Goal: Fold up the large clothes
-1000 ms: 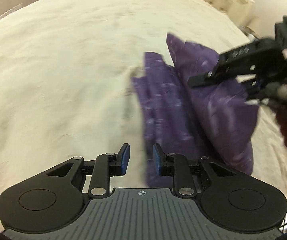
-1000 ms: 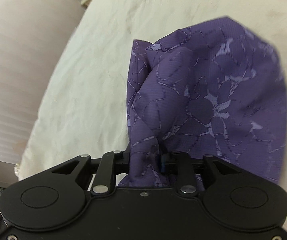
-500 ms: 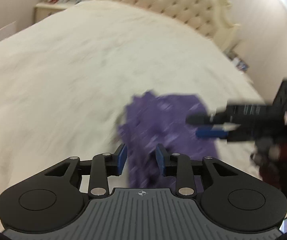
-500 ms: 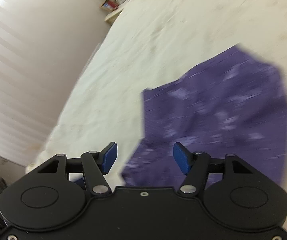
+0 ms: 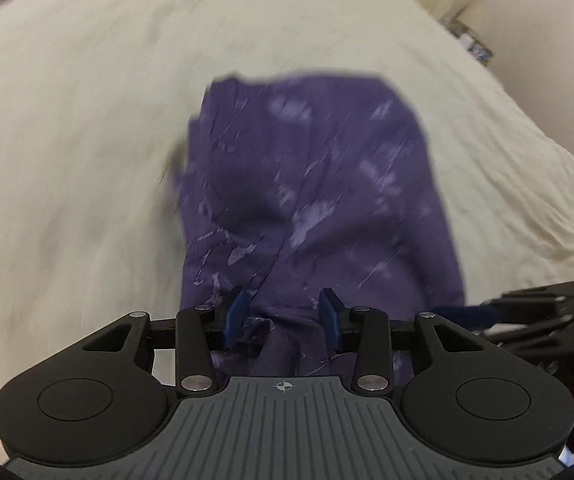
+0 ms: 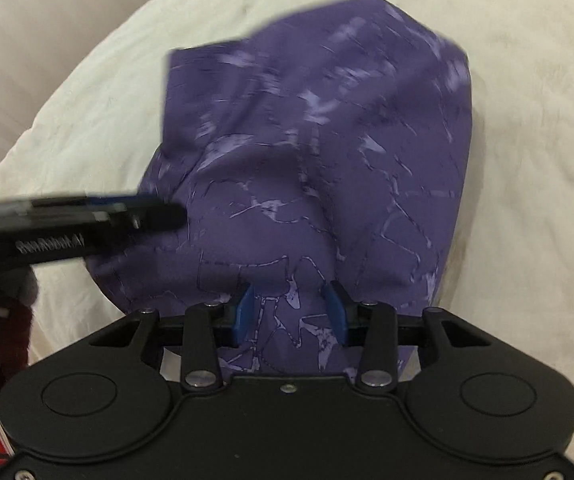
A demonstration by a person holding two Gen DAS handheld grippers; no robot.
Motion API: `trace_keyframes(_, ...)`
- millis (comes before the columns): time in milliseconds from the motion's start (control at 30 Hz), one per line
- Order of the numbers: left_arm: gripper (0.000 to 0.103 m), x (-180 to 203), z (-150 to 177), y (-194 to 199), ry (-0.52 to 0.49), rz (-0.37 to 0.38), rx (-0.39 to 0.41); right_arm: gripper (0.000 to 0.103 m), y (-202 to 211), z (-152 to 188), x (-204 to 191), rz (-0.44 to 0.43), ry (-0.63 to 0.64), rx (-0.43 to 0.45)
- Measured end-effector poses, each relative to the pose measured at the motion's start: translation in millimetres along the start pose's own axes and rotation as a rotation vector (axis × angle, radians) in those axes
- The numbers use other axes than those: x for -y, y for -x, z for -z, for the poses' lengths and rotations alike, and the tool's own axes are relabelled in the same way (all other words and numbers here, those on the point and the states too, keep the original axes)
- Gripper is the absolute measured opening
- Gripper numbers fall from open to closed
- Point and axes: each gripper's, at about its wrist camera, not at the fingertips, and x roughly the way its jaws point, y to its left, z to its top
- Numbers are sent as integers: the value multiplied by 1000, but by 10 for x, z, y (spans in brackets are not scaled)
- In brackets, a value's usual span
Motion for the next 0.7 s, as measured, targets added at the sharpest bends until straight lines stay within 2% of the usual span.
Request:
trace_keyframes(200,39,-42,109,-62,29,-16,-42,48,-84,-45,12,-25,-2,-36)
trace_keyframes(367,40,-54,179,-134,75,-27,-84,48,-10,-227,118,-77,-28,-61)
trace_keyframes(567,49,-178,269,-238,196,-2,-113,51,384,-771,261,-74,-37,194)
trace_keyframes(700,49,-203,266,-243,208,-5,-118,52,275,-1249,306,-16,-13,253)
